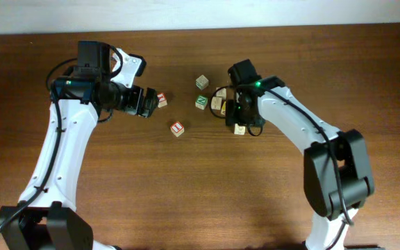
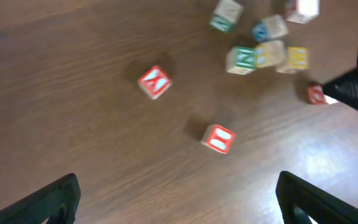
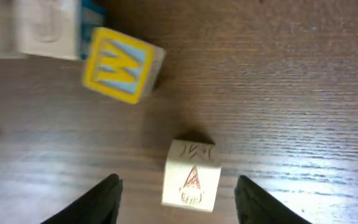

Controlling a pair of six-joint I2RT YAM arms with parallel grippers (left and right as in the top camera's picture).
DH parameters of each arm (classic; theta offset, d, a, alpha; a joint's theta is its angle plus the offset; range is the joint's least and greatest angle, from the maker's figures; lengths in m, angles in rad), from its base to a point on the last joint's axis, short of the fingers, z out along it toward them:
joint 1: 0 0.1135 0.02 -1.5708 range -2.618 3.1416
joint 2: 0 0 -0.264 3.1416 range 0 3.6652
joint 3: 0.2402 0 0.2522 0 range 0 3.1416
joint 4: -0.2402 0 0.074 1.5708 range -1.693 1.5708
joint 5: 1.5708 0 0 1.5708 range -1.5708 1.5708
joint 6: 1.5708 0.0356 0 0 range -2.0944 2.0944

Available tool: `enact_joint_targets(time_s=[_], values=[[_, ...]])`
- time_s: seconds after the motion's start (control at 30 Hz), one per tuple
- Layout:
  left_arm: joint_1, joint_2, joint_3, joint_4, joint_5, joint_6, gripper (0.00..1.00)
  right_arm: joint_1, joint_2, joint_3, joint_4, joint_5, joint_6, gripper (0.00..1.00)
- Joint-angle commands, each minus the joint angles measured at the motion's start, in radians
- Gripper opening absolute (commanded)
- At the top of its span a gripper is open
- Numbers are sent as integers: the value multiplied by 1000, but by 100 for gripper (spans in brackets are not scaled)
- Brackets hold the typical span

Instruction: Rotate 3 blocks

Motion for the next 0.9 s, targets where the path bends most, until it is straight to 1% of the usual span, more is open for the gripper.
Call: enact_joint_targets(time_s=[0.0, 0.07, 0.1, 0.17, 0.2, 0.23, 0.27, 0.3, 0.33, 0.37, 0.43, 0.57, 0.67, 0.73, 0.8, 0.87], values=[[3, 7, 19, 3, -129, -117, 99, 8, 56, -11, 2, 63, 53, 51], [2, 7, 19, 3, -128, -117, 99, 8, 80, -11, 3, 61, 53, 50], [2, 7, 19, 2, -128, -116, 99, 8, 82, -11, 3, 58, 53, 47], [2, 7, 19, 2, -128, -116, 99, 9, 84, -11, 3, 51, 53, 39], [2, 7, 19, 2, -128, -116, 99, 9, 84, -11, 0, 35, 53, 33], [3, 7, 19, 2, -128, -116, 99, 9, 84, -11, -6, 18, 52, 30], [3, 7, 19, 2, -128, -116, 99, 9, 82, -10, -19, -15, 48, 29], [2, 7, 19, 2, -128, -116, 99, 9, 76, -9, -39, -58, 41, 24], [2, 7, 19, 2, -128, -116, 99, 9, 69, -9, -58, -89, 41, 22], [3, 7, 19, 2, -128, -116, 99, 10, 63, -9, -79, -114, 42, 22], [2, 7, 19, 2, -128, -116, 99, 22, 60, -9, -117, -130, 42, 21], [3, 7, 19, 2, -128, -116, 99, 89, 61, -11, -173, -128, 43, 22], [2, 6, 19, 2, -128, -116, 99, 146, 61, -18, -178, -49, 113, 23], [2, 7, 19, 2, -128, -116, 99, 159, 61, -18, -174, -31, 126, 24], [2, 7, 19, 2, -128, -116, 99, 159, 61, -18, -169, -27, 132, 28], [2, 7, 19, 2, -128, -116, 99, 159, 61, -18, -166, -27, 132, 40]])
